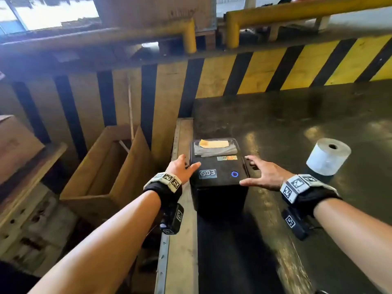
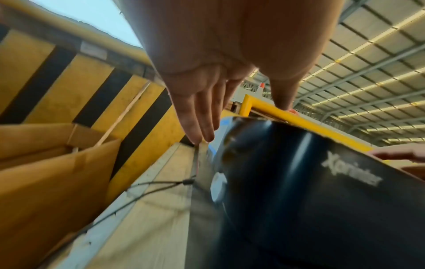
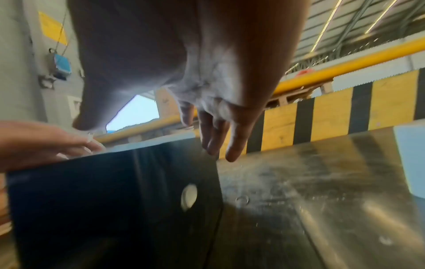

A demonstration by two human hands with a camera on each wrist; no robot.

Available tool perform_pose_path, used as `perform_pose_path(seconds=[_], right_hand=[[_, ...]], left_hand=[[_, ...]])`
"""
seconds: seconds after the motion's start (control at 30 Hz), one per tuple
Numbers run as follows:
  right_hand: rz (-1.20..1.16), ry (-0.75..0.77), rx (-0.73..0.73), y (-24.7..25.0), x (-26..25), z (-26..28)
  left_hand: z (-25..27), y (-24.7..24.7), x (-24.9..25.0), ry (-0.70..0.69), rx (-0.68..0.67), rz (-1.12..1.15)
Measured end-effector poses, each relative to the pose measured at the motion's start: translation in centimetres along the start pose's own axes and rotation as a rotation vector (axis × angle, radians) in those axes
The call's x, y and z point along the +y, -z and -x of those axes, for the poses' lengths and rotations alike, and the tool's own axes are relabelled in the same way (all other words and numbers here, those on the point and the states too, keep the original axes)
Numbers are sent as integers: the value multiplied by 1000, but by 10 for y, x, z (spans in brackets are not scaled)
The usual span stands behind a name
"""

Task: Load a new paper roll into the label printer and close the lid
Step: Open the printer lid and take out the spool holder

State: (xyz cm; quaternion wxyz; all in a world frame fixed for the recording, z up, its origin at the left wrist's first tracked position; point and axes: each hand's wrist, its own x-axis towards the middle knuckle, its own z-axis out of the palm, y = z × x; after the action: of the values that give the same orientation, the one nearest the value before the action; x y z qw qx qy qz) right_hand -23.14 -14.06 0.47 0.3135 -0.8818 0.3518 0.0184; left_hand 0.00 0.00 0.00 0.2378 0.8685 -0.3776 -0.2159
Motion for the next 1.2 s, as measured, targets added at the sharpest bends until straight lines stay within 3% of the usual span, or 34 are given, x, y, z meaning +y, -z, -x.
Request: perform_pose_path(seconds=[0.13, 0.37, 0.77, 0.97, 1.07, 1.2], right_hand=[[-59, 60, -36, -21, -3, -8], [-30, 53, -25, -37, 6, -19], [59, 36, -4, -34, 11, -26], [32, 20, -10, -9, -3, -27], [15, 9, 89, 10, -15, -31], [54, 36, 387, 24, -30, -34]], left_hand=[[6, -10, -5, -13, -152, 44], [14, -12, -21, -76, -289, 59], [20, -15, -18, -115, -222, 91], [18, 0, -11, -139, -156, 129], [13, 14, 1, -147, -16, 142], [-4, 27, 19, -111, 111, 198]])
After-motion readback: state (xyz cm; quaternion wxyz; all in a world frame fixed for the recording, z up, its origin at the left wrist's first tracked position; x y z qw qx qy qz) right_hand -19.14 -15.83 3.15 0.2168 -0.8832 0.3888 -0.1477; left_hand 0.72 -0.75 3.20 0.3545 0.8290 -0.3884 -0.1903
